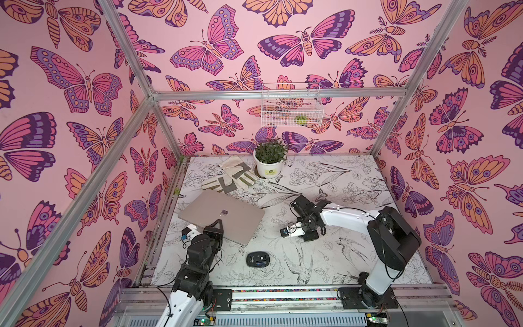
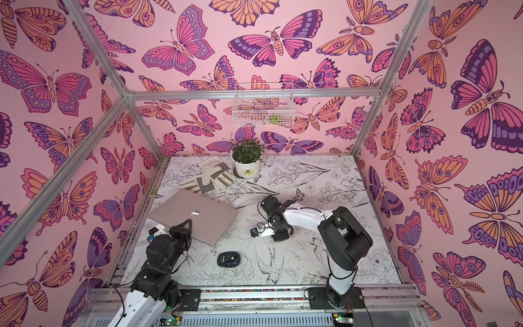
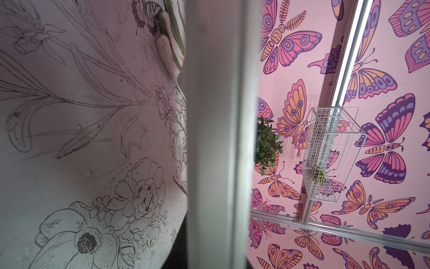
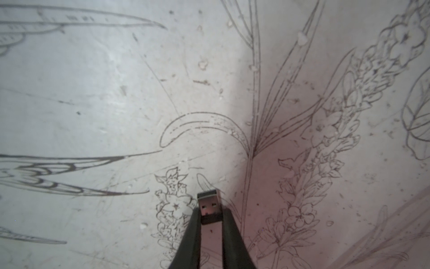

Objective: Insert the wireless mouse receiver into the laptop
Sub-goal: Adjust the USB plug at the center of the board.

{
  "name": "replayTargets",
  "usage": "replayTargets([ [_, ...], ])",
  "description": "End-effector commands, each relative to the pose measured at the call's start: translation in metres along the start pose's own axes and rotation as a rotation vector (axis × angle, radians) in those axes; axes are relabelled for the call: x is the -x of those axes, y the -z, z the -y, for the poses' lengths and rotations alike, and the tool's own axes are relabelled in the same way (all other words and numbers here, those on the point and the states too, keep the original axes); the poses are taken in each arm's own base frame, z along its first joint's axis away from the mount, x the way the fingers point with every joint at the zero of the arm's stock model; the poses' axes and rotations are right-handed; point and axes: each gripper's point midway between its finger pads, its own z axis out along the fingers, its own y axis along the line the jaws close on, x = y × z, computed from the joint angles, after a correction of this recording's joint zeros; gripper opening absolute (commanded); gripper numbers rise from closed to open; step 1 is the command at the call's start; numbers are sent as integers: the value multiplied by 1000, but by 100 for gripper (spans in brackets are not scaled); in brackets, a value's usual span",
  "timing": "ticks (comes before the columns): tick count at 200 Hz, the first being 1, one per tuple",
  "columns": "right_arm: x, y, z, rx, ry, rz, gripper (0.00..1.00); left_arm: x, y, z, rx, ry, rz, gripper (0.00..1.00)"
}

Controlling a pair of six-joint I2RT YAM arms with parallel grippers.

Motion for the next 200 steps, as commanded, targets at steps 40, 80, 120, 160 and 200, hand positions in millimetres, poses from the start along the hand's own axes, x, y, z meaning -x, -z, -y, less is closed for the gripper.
replayTargets([
  [40,0,1,-11,-1,5,-4,32,9,11,54,-208,32,28,0],
  [80,3,-4,-12,14,8,-14,30,11,13,52,-204,33,34,0],
  [120,0,-7,-15,29,20,-39,28,12,14,52,-204,35,38,0],
  [160,-9,-1,-16,22,49,-75,38,13,15,51,-204,37,37,0],
  [200,-11,-2,-5,-6,57,-96,44,14,15,49,-203,41,43,0],
])
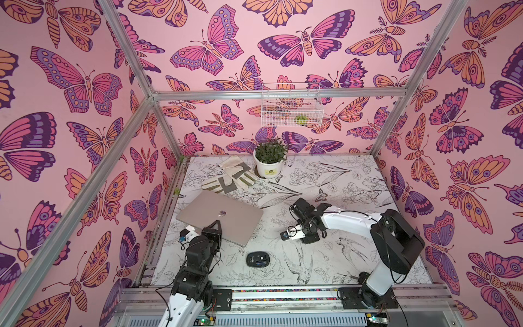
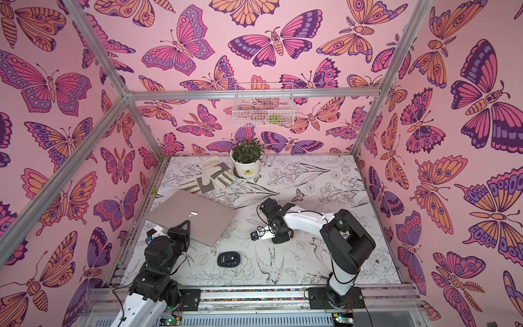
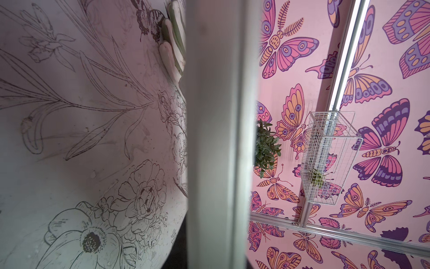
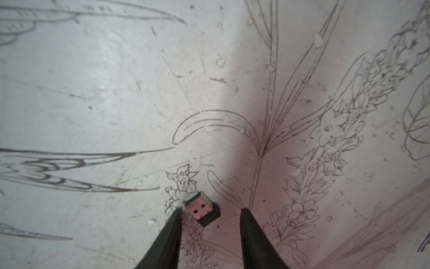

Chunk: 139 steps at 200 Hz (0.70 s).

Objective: Insert the wireless mouse receiver into the laptop
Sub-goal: Adjust the USB plug at the center of the board.

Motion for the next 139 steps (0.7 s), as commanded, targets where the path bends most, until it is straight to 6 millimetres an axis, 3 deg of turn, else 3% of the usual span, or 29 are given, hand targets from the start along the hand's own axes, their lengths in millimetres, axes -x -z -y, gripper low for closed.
replayTargets([
  [1,-9,-4,-3,27,20,-57,44,8,9,49,-196,34,24,0],
  [89,9,-8,5,40,-63,8,44,10,9,49,-196,41,28,0],
  [139,18,-5,20,4,-139,45,45,10,10,49,-201,47,29,0],
])
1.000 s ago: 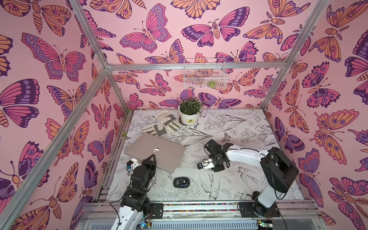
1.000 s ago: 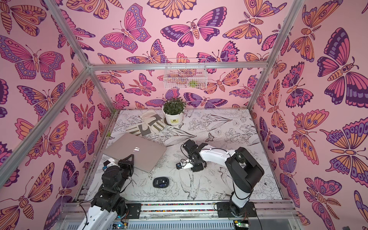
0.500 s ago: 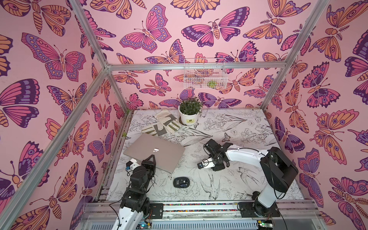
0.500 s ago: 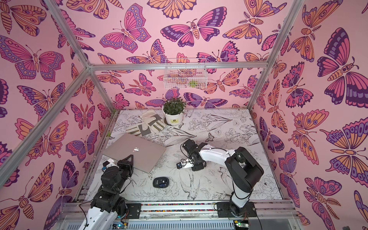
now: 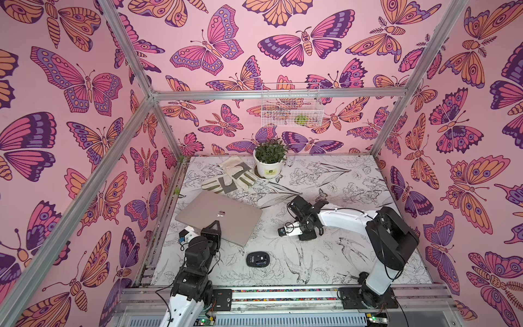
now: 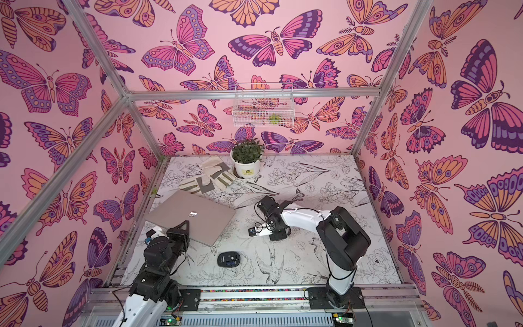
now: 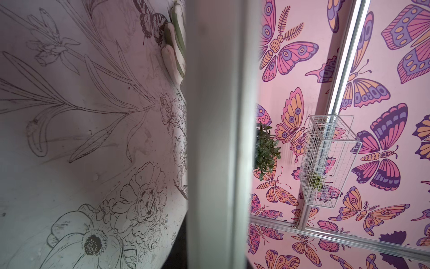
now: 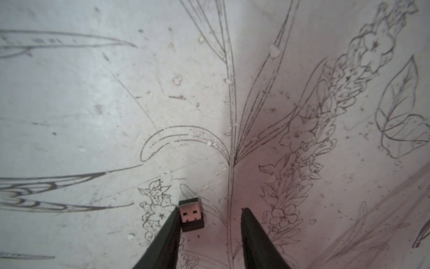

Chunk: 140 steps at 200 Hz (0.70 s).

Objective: Insert the wireless mouse receiver into the laptop
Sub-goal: Adjust the USB plug at the center of the board.

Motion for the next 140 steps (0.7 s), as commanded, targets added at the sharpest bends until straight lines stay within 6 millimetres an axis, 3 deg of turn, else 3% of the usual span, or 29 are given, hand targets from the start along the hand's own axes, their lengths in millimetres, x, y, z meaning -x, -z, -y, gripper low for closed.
replayTargets([
  [1,8,-2,5,10,-60,30,45,7,10,52,-203,37,20,0],
  [79,-13,2,-7,39,-68,1,44,7,12,50,-202,41,19,0],
  [140,-12,-5,-12,81,-72,-7,38,8,12,49,-200,41,20,0],
])
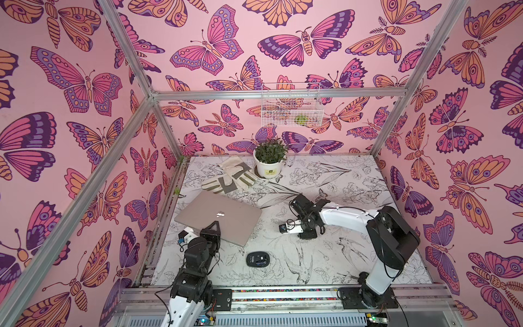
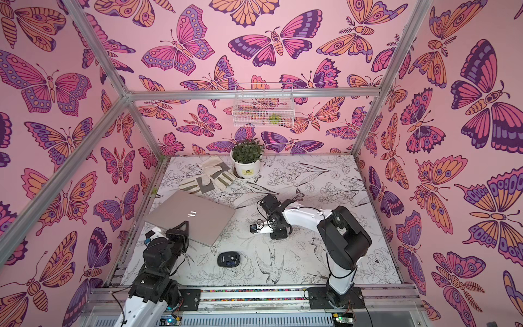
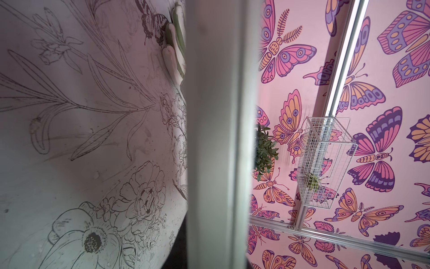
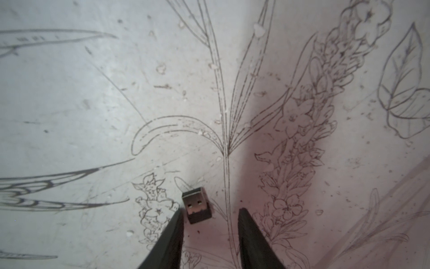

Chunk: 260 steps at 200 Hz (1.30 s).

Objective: Insert the wireless mouse receiver into the laptop
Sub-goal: Adjust the USB plug at the center of the board, then pick up the USB plug at the center of the board.

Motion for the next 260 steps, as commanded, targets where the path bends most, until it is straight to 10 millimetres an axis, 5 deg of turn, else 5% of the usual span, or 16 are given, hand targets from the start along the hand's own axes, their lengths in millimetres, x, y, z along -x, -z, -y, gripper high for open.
replayTargets([
  [1,-5,-5,-11,63,-9,-18,38,6,9,50,-196,27,17,0],
  [190,-6,-17,-33,215,49,-122,37,5,12,57,-211,6,6,0],
  [260,-9,-13,-37,214,50,-141,22,4,13,54,-214,14,4,0],
])
